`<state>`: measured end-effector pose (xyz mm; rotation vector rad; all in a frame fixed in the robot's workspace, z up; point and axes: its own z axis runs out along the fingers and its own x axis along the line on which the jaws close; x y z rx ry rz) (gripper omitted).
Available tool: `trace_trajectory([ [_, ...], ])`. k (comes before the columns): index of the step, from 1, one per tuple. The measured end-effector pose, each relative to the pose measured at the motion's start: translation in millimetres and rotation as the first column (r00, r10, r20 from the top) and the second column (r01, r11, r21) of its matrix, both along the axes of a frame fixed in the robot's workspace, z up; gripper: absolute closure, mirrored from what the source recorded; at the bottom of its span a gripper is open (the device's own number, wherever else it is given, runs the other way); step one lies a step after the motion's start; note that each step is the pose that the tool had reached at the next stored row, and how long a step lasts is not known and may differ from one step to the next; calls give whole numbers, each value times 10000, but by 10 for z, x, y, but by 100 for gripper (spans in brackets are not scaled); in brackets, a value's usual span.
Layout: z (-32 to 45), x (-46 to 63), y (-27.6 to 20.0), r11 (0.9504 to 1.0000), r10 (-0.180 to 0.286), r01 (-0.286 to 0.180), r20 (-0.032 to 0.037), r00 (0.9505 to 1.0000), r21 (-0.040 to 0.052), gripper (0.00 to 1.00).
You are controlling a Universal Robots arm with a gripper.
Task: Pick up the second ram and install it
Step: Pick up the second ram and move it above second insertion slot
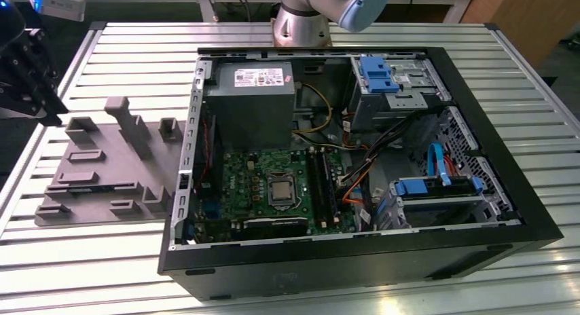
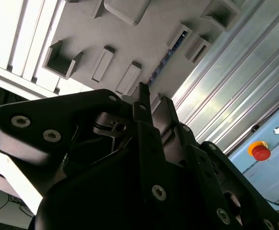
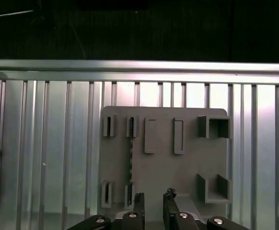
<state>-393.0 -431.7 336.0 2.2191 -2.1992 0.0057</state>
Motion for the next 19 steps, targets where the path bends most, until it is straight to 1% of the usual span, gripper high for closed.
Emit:
trace_trajectory([
  [4,-22,-4,-20,9999,164,-164,0,9999,0,70],
  [15,-169,-32,-40,9999,132,-132,-1,9999,-12,70],
  [19,-192,-49,-52,9999,132,-132,0,9999,-13,70],
])
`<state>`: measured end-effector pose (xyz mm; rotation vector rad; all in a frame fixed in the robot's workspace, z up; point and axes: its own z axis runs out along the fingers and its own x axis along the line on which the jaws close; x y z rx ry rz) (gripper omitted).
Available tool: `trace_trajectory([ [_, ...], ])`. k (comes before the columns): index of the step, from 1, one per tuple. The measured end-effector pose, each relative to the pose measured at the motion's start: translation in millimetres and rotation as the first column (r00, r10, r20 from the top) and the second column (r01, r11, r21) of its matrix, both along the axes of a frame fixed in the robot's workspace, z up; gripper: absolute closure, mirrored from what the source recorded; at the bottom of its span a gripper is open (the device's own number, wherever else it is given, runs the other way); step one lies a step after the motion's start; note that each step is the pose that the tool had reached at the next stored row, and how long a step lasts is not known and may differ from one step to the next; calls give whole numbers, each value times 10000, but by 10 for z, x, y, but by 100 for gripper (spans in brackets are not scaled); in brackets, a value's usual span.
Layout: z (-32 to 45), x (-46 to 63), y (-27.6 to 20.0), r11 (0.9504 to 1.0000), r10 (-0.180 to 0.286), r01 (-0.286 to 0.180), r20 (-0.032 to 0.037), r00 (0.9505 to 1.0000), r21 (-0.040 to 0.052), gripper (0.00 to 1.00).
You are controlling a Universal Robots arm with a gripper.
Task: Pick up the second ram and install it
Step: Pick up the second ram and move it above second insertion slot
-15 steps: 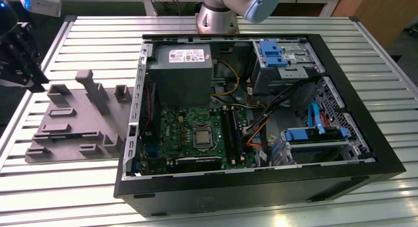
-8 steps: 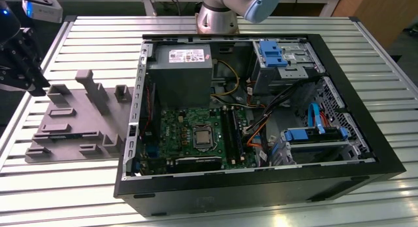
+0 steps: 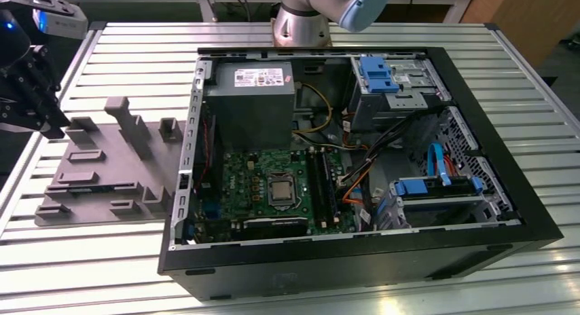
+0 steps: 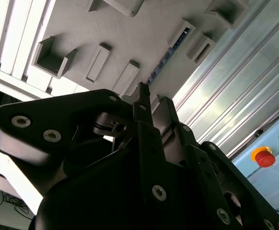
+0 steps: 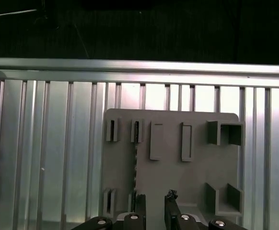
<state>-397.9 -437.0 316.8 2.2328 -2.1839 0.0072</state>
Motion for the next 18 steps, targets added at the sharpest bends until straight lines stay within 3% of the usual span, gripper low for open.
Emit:
trace_trajectory([
  [12,0,-1,-2,10000,-1,1,0,10000,0,70],
  [18,-46,-30,-2,10000,-24,24,1,10000,0,70],
])
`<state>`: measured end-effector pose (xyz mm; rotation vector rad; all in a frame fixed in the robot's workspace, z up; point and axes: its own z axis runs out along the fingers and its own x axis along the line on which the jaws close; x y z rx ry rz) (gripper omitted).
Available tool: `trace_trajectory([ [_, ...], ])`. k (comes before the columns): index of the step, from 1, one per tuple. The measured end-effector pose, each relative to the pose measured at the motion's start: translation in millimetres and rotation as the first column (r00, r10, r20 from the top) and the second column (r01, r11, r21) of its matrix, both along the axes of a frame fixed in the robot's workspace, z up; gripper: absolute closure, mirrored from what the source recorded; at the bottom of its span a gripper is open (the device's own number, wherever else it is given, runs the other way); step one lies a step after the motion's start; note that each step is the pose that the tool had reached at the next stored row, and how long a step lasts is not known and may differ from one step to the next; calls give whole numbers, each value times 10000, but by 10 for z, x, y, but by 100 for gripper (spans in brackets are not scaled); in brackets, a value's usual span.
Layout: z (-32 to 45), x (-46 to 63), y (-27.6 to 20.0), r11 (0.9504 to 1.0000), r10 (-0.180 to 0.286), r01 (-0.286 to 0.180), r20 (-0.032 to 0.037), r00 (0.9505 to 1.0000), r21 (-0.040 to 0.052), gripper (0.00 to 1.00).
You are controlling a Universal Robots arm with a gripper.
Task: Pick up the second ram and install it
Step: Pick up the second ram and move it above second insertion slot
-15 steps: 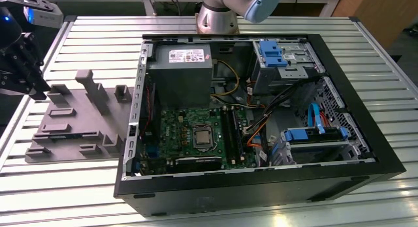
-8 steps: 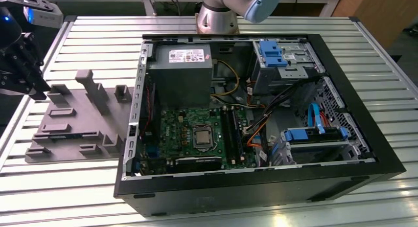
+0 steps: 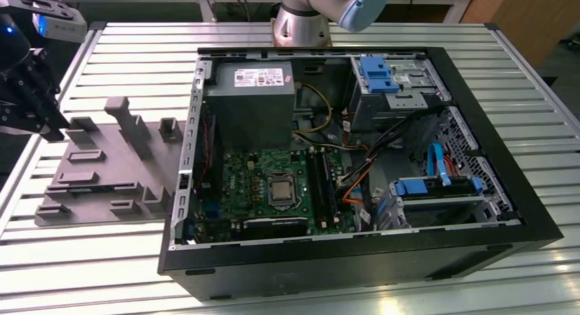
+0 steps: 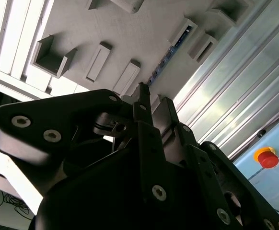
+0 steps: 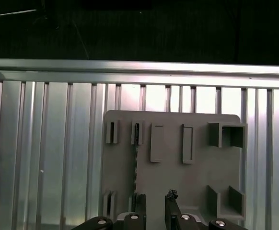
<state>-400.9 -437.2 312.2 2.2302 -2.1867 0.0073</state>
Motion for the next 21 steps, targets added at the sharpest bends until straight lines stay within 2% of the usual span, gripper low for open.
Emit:
trace_trajectory([
  [8,-94,-20,-10,9996,-279,279,-1,9996,-8,70],
  [16,-101,-20,-19,9996,-291,291,1,9996,-1,70],
  [19,-122,-27,-66,9995,-292,292,6,9996,130,70],
  [21,-145,-34,-111,9994,-292,291,7,9996,179,70],
])
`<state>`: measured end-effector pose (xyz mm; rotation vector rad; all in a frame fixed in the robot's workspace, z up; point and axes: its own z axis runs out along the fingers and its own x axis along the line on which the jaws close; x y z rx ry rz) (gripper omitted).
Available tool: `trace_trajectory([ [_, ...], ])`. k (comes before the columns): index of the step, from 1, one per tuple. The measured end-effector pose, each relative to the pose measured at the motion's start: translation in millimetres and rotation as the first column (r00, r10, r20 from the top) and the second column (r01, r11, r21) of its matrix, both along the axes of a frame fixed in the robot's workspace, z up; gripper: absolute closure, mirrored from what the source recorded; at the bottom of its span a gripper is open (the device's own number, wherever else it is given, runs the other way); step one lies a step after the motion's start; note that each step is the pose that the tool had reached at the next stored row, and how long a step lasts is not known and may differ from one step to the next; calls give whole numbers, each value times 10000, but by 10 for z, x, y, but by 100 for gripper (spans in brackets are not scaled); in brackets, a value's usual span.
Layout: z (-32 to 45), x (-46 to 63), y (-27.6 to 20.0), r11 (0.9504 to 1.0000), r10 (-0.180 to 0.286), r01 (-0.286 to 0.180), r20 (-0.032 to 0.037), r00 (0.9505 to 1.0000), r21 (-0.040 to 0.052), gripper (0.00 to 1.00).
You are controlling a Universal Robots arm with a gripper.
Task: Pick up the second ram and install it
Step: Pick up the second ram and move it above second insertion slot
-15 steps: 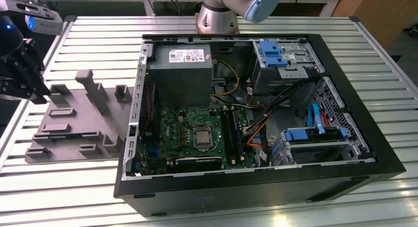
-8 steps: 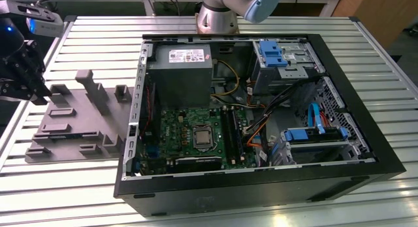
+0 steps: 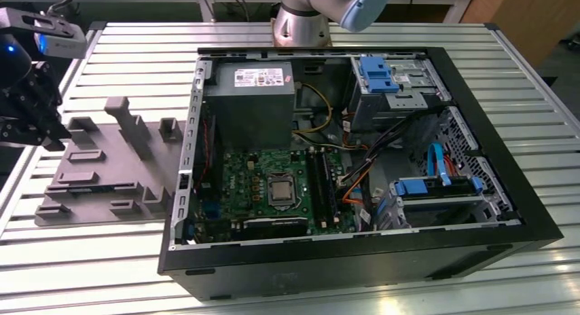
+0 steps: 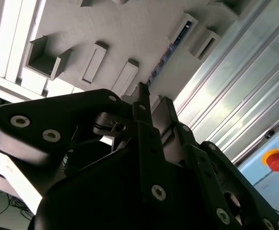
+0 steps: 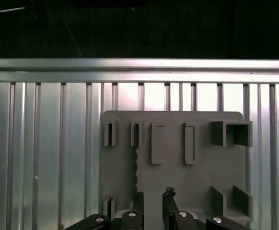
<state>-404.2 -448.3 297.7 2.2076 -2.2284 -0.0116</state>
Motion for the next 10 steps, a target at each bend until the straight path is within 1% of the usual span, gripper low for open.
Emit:
trace_trajectory([
  [2,-32,-2,-18,10000,-1,1,5,10000,6,70],
  [10,-165,-9,-24,10000,-2,2,18,10000,4,70],
])
